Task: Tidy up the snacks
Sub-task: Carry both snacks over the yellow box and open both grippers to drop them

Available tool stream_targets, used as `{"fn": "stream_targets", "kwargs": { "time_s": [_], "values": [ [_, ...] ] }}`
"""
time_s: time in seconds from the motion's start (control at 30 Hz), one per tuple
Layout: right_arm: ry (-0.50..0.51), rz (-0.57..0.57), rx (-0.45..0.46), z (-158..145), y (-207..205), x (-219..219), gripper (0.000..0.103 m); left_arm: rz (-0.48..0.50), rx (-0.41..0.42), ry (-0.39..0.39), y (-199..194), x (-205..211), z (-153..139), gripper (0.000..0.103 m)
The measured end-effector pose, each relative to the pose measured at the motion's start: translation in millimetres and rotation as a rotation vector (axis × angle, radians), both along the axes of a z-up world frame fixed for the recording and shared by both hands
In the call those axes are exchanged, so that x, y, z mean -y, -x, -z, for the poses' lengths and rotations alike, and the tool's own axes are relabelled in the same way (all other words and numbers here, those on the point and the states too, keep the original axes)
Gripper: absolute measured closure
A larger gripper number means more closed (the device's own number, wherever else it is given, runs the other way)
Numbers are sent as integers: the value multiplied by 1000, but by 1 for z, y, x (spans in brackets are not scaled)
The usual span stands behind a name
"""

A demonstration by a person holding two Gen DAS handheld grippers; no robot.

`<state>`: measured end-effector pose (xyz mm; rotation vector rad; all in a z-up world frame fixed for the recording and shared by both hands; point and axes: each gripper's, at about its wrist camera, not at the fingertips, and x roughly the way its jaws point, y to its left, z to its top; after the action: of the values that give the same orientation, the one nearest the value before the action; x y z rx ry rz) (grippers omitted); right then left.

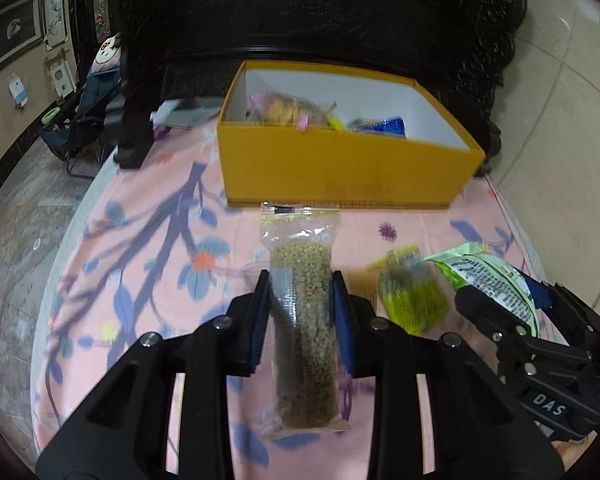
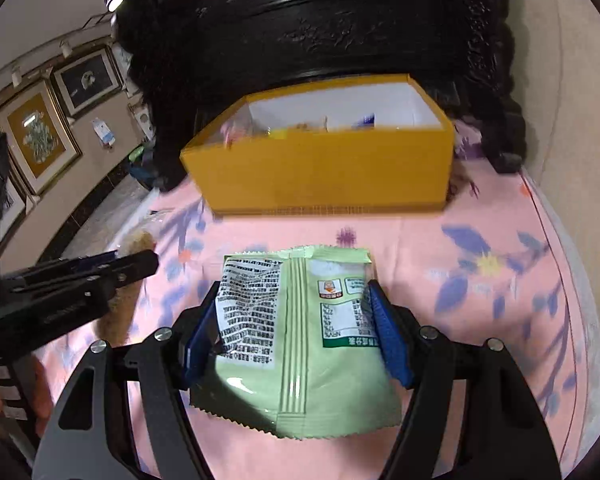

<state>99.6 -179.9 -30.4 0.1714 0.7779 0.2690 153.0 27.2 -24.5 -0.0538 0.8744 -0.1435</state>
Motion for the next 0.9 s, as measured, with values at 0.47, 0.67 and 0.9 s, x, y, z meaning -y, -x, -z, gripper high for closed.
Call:
{"fn": "stream_targets", "kwargs": {
  "time_s": [0.47, 0.67, 0.9],
  "values": [
    [-17, 85, 11, -51, -171, 12, 32, -14, 24, 12, -180, 14, -56, 74],
    [12, 153, 66, -49, -192, 17, 24, 13, 0, 52, -221, 18, -56, 47],
    [36, 160, 73, -60, -181, 34, 6, -37, 10, 76, -212, -7, -54, 9]
  ]
}}
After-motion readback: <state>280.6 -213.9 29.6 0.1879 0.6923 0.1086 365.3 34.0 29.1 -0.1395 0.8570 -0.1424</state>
